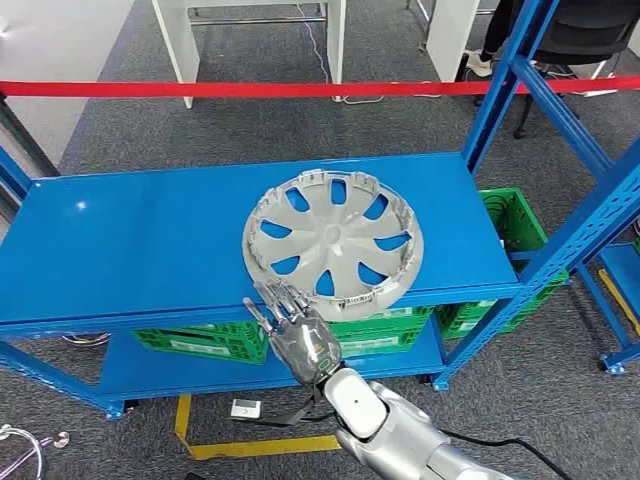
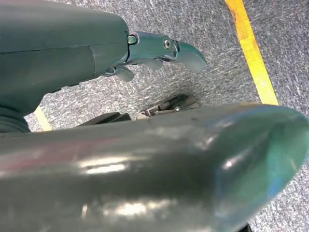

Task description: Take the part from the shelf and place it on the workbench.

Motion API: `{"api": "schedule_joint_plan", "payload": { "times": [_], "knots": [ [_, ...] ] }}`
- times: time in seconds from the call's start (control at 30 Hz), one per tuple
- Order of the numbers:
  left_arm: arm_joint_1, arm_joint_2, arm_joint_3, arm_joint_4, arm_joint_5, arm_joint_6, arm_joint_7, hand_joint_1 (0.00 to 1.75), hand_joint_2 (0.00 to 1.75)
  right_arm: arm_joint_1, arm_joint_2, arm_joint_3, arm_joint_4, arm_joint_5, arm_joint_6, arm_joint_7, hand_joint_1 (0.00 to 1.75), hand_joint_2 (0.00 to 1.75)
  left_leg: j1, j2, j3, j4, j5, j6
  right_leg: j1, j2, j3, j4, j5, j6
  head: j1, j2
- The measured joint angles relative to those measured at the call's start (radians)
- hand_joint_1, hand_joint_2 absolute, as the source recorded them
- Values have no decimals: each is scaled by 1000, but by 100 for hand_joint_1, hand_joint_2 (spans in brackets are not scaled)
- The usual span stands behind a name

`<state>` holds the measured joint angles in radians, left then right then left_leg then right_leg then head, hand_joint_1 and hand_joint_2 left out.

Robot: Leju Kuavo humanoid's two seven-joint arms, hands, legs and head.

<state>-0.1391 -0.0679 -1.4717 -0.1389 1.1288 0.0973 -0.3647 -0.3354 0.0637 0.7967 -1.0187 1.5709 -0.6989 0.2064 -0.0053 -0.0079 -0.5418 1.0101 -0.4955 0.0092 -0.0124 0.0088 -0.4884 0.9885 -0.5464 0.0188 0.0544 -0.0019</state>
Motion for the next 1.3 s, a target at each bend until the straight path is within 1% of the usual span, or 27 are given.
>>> {"api": "schedule_joint_plan", "payload": {
  "times": [0.17,0.37,0.47,0.6,0.9,1.3],
  "knots": [
    [0,0,0,0,0,0,0,0,0,-1,-5,0,-9,-1,0,-3,0,175,0,0,0,0,0,0,0,0,0,0,0,0,0,0],
    [0,0,0,0,-2,0,2,0,0,-14,-11,-14,2,-11,0,-39,0,175,0,0,0,0,0,0,0,0,0,0,0,0,0,0],
    [0,0,0,0,-3,0,4,0,0,-28,-11,-43,46,-6,0,-61,0,175,0,0,0,0,0,0,0,0,0,0,0,0,0,0],
    [0,0,0,0,-5,0,6,0,0,-38,-11,-73,99,-5,0,-69,0,175,0,0,0,0,0,0,0,0,0,0,0,0,0,0],
    [0,0,0,0,-6,0,7,0,0,-51,-11,-90,167,-10,0,-70,0,175,0,0,0,0,0,0,0,0,0,0,0,0,0,0],
    [1,0,0,0,-8,-6,10,0,0,-115,-12,-154,325,-83,12,-75,0,175,0,0,0,0,0,0,0,0,0,0,0,0,0,0]
  ]
}}
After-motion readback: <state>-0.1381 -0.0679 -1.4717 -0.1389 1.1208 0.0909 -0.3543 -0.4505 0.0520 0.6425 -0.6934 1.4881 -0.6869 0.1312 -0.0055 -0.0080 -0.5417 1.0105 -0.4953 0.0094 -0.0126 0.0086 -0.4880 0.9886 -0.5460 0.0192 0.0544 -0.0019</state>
